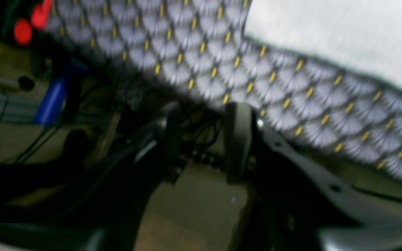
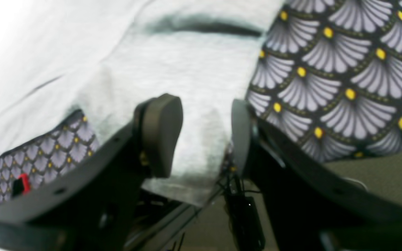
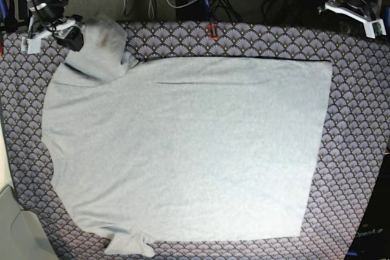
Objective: Fold the T-shirt properly
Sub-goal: 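Move both grippers down to the shirt's collar-side edge and grasp it, then lift the grasped edge and pull it across the shirt toward the hem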
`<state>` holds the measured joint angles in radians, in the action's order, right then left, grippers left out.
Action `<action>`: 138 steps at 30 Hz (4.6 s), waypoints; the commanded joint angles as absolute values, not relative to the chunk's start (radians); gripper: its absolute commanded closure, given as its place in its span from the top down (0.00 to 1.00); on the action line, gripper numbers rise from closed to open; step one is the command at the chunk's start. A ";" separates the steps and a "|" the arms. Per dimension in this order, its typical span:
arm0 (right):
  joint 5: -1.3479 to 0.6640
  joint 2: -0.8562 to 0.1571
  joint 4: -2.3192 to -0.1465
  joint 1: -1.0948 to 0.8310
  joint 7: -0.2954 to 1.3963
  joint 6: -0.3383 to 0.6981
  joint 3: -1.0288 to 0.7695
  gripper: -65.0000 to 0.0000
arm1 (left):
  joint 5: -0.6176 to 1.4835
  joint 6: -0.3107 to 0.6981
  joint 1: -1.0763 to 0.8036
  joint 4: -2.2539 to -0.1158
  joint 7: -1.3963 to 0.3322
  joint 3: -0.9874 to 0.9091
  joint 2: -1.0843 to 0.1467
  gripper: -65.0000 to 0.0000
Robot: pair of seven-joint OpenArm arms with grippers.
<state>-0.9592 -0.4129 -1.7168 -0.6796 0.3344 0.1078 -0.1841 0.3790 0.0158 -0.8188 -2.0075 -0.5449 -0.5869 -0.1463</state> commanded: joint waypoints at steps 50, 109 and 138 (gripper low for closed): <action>-0.967 -0.383 -1.609 -0.599 0.487 0.154 -0.120 0.00 | 0.383 0.015 -0.433 -1.767 -0.535 -0.595 -0.156 0.52; -0.967 -0.542 -1.751 -0.601 0.490 0.157 -0.119 0.00 | 0.375 0.082 -0.384 -1.724 -0.536 -0.552 -0.058 0.01; -0.895 -0.542 -1.529 0.036 0.704 0.156 -0.154 0.00 | 0.355 0.085 0.171 -1.417 -0.737 -0.473 -0.249 0.01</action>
